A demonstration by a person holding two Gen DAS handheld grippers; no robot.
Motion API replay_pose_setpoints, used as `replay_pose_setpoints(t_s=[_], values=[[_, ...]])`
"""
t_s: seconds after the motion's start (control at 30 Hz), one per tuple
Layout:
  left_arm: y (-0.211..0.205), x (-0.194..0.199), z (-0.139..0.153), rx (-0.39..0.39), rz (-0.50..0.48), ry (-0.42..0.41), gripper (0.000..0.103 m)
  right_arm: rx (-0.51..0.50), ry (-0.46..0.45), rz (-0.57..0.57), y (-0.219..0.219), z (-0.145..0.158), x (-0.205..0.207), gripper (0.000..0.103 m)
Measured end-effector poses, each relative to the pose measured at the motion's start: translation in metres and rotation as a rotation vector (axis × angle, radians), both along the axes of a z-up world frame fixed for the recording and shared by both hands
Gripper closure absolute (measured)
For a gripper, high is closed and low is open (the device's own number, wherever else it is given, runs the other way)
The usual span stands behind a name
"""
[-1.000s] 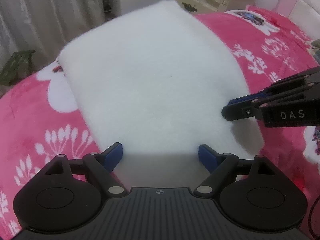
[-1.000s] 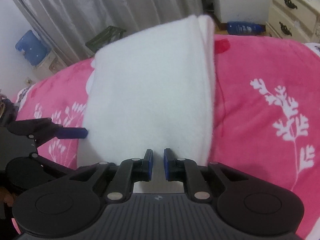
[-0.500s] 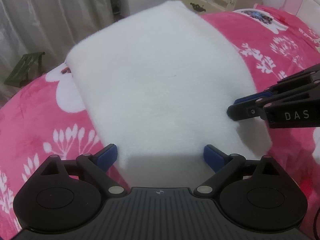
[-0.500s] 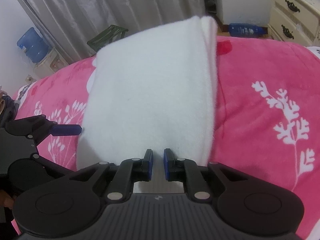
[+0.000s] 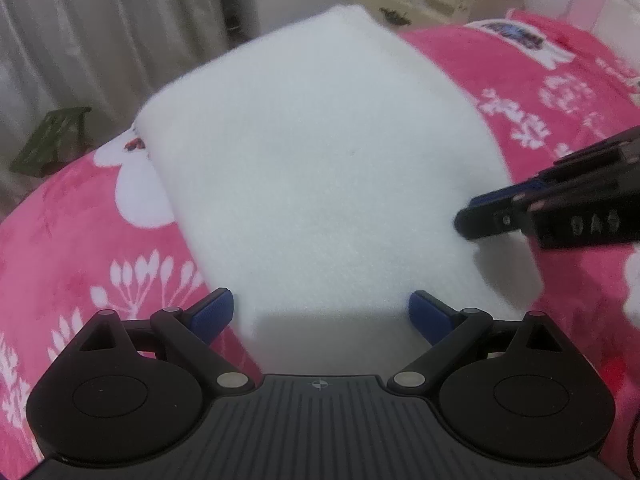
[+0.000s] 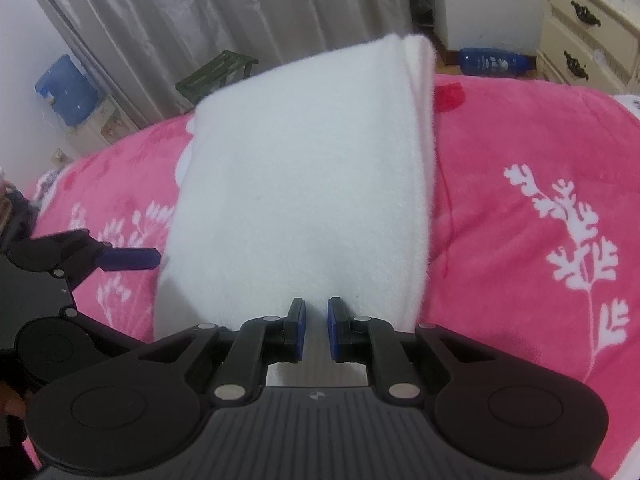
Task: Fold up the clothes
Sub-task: 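Grasp the folded sweater with the left gripper while the right gripper grasps beside it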
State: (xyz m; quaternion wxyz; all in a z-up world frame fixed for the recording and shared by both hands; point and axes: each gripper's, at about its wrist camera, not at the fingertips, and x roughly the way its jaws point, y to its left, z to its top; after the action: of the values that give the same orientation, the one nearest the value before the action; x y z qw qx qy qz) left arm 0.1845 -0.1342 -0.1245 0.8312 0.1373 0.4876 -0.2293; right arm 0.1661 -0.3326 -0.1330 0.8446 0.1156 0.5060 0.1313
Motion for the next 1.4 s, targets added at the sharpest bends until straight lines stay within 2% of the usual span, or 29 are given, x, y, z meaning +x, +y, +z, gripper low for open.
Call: replay_pose_setpoints(t_s=[0.1,0.13,0.17,0.23,0.3,0.37,0.47,0.5,0.6,0.73,0.8,0.97,1.03,1.07,1.13,1.27,1.3,1.4], values=[[0.021,0.007,0.006,-0.041,0.006,-0.023,0.007,0.094,-0.021,-0.061,-0.025,0.009,0.003,0.079],[0.030,0.012,0.007,-0.053,0.024,-0.025,0.007,0.111,-0.041,-0.085,-0.035,0.012,0.005,0.070],[0.041,0.019,0.007,-0.081,0.048,-0.017,0.007,0.115,-0.067,-0.108,-0.044,0.015,0.008,0.057],[0.061,0.034,0.005,-0.168,0.092,0.020,0.007,0.133,-0.108,-0.140,-0.063,0.015,0.022,0.049],[0.078,0.050,-0.001,-0.261,0.119,0.075,0.007,0.223,-0.073,-0.152,-0.083,0.002,0.048,0.041],[0.088,0.067,-0.011,-0.353,0.120,0.142,0.007,0.330,-0.022,-0.186,-0.100,-0.016,0.074,0.029],[0.093,0.092,-0.028,-0.469,0.108,0.256,0.007,0.513,0.027,-0.262,-0.120,-0.047,0.108,0.027],[0.092,0.099,-0.032,-0.485,0.126,0.269,0.007,0.552,0.035,-0.278,-0.122,-0.056,0.117,0.027],[0.087,0.115,-0.040,-0.551,0.155,0.276,0.007,0.623,0.066,-0.272,-0.116,-0.081,0.141,0.025],[0.075,0.126,-0.045,-0.580,0.180,0.273,0.005,0.662,0.060,-0.242,-0.103,-0.095,0.153,0.010],[0.070,0.128,-0.045,-0.584,0.183,0.275,0.003,0.643,0.043,-0.202,-0.097,-0.094,0.152,0.009],[0.077,0.127,-0.047,-0.594,0.160,0.285,0.007,0.657,0.083,-0.057,-0.092,-0.095,0.121,0.010],[0.080,0.127,-0.047,-0.598,0.165,0.290,0.008,0.669,0.079,-0.054,-0.097,-0.094,0.115,0.012],[0.079,0.128,-0.047,-0.588,0.168,0.285,0.008,0.664,0.087,-0.059,-0.098,-0.094,0.119,0.019],[0.072,0.131,-0.044,-0.554,0.174,0.266,0.009,0.623,0.102,-0.049,-0.095,-0.092,0.133,0.024],[0.066,0.130,-0.042,-0.529,0.192,0.234,0.010,0.575,0.100,-0.008,-0.083,-0.088,0.155,0.024],[0.066,0.127,-0.041,-0.530,0.195,0.224,0.012,0.577,0.094,-0.005,-0.081,-0.089,0.155,0.024],[0.065,0.120,-0.036,-0.531,0.190,0.198,0.023,0.572,0.048,-0.031,-0.080,-0.084,0.138,0.033]])
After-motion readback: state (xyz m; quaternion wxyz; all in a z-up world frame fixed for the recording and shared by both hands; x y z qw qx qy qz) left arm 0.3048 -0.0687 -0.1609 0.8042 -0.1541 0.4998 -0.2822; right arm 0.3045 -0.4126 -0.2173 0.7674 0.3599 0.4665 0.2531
